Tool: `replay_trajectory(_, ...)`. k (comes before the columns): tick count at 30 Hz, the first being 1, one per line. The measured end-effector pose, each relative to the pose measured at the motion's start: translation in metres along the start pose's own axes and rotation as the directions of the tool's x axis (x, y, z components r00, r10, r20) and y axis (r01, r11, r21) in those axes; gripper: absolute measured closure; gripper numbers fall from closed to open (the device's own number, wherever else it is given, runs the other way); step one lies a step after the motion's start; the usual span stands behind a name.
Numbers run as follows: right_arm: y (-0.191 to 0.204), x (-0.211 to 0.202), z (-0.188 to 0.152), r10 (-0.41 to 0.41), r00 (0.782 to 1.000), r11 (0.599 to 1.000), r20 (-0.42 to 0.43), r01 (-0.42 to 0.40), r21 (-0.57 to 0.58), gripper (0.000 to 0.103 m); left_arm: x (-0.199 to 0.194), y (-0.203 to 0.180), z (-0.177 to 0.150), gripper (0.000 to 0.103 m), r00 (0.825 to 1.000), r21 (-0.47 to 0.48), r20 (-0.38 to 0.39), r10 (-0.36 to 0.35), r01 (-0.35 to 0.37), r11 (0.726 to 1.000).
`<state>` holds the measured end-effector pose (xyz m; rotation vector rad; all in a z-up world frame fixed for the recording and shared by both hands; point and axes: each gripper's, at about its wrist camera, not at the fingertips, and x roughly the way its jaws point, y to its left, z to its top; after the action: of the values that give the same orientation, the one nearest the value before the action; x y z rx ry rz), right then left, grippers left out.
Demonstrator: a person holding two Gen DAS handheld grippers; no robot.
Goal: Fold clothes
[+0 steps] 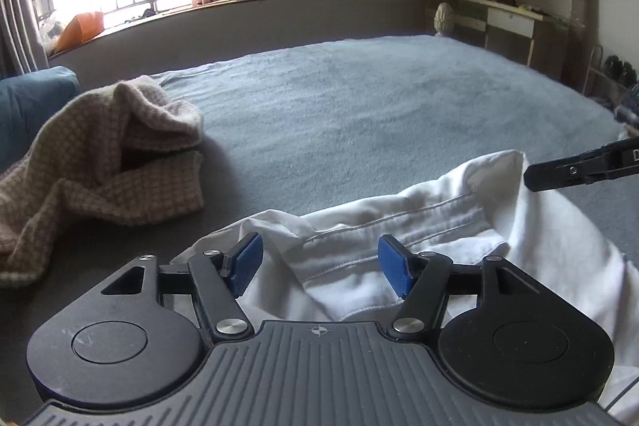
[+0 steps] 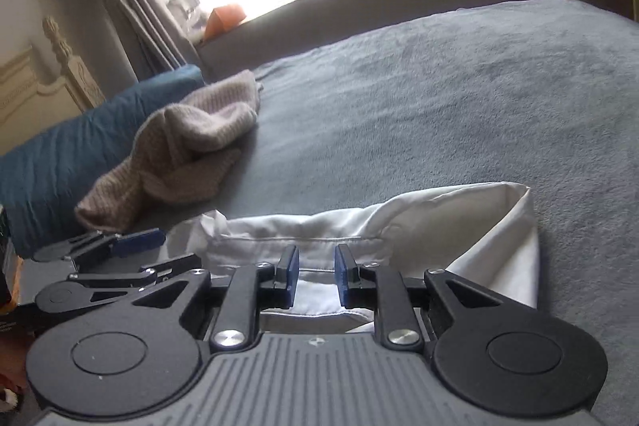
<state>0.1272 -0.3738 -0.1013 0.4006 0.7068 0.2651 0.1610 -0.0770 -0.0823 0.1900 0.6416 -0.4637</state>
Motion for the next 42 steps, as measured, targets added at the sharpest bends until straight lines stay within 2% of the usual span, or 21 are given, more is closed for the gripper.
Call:
replay_trajectory(3, -0.001, -0.042, -0.004, 0.046, 0.998, 0.997, 0.050, -0.049, 0.066, 0.081, -0.039, 0.011, 0.000, 0.034, 1.000, -0.042, 0.001, -0.016, 0.016, 0.999)
replay_trajectory(10, 0.000, -0.118, -0.032, 0.080, 0.989, 0.979, 0.126, -0.102, 0.176, 0.081, -0.125, 0.039, -0.012, 0.021, 0.998, -0.171, -0.011, -0.056, 0.053, 0.984)
replay_trajectory(14, 0.001, -0.145, -0.052, 0.078, 0.987, 0.969, 0.137, -0.107, 0.222, 0.080, -0.160, 0.048, -0.038, 0.018, 0.994, -0.247, -0.038, -0.102, 0.090, 0.965)
replay_trajectory(17, 0.003, -0.159, -0.069, 0.086, 0.987, 0.961, 0.136, -0.118, 0.248, 0.079, -0.174, 0.042, -0.065, 0.018, 0.988, -0.242, -0.081, -0.129, 0.106, 0.965)
replay_trajectory(21, 0.013, -0.158, -0.094, 0.110, 0.992, 0.964, 0.061, -0.122, 0.238, 0.071, -0.176, 0.027, -0.113, 0.018, 0.966, -0.276, -0.157, -0.207, 0.158, 0.948)
replay_trajectory(27, 0.027, -0.156, -0.130, 0.144, 0.988, 0.966, -0.052, -0.129, 0.223, 0.071, -0.176, 0.000, -0.157, 0.018, 0.950, -0.279, -0.202, -0.236, 0.176, 0.944)
replay_trajectory(31, 0.037, -0.154, -0.155, 0.165, 0.978, 0.968, -0.128, -0.135, 0.214, 0.070, -0.181, 0.002, -0.178, 0.018, 0.936, -0.338, -0.233, -0.262, 0.175, 0.925)
replay_trajectory(34, 0.060, -0.132, -0.173, 0.188, 0.956, 0.974, -0.226, -0.152, 0.169, 0.062, -0.186, 0.010, -0.191, 0.018, 0.928, -0.387, -0.260, -0.267, 0.154, 0.909)
replay_trajectory(36, 0.077, -0.115, -0.186, 0.201, 0.934, 0.977, -0.296, -0.167, 0.135, 0.059, -0.188, 0.018, -0.199, 0.018, 0.923, -0.432, -0.270, -0.276, 0.140, 0.891)
replay_trajectory(38, 0.092, -0.100, -0.197, 0.209, 0.911, 0.977, -0.355, -0.181, 0.110, 0.057, -0.190, 0.028, -0.206, 0.019, 0.917, -0.491, -0.270, -0.295, 0.132, 0.861)
replay_trajectory(42, 0.107, -0.081, -0.210, 0.204, 0.896, 0.979, -0.394, -0.178, 0.103, 0.055, -0.190, 0.045, -0.217, 0.020, 0.900, -0.595, -0.257, -0.351, 0.138, 0.792)
